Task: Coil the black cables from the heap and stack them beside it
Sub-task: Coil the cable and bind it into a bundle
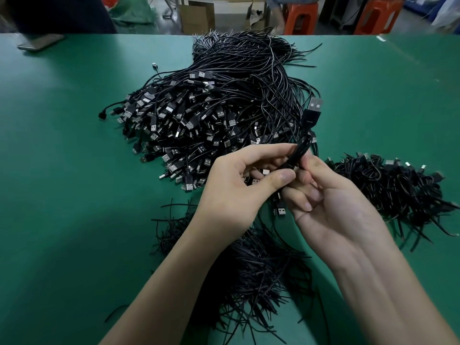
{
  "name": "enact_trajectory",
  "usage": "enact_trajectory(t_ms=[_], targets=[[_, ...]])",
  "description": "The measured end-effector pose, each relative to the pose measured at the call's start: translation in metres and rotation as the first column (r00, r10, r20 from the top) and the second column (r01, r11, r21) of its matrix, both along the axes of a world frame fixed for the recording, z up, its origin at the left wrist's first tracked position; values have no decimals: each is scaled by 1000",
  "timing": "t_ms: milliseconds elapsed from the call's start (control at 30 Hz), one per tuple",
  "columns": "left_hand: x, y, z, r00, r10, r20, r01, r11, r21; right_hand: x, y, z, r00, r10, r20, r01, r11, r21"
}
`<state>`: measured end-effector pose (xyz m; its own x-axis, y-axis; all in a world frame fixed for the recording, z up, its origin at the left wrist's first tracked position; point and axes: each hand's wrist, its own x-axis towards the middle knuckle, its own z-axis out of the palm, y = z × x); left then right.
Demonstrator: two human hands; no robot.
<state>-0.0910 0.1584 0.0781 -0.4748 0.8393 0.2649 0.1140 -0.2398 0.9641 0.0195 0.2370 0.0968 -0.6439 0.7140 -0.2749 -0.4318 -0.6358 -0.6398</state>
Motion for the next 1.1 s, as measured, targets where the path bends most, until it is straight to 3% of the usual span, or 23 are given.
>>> enact_trajectory(t_ms=[233,400,467,533,667,867,933,1033,1100], targets=[[1,-2,0,988,13,-152,-3,998,70,-3,-5,1,996,7,-91,-12,998,-61],[-8,-4,-3,929,76,-361,-53,996,75,-1,-5,2,1000,-17,2,17,998,67],[-11,-5,-4,953,7,-302,2,1000,29,1,-6,1,997,-45,67,33,984,175],[-13,-7,0,986,-98,-136,99,995,5,2,-8,1,989,-74,127,36,960,279],[-14,-7,2,979,-191,73,191,982,14,3,-10,0,976,-107,188,20,909,416],[-11,-1,-6,980,-85,182,94,995,-42,3,-10,-6,963,-206,174,88,849,520],[-10,1,-6,987,-71,147,80,995,-56,5,-6,-8,935,-288,209,72,728,682],[-9,-2,0,994,-74,79,80,994,-75,10,2,-5,869,-445,215,-52,351,935],[-9,-4,4,997,-75,13,76,993,-95,16,7,-1,863,-465,197,-119,193,974]])
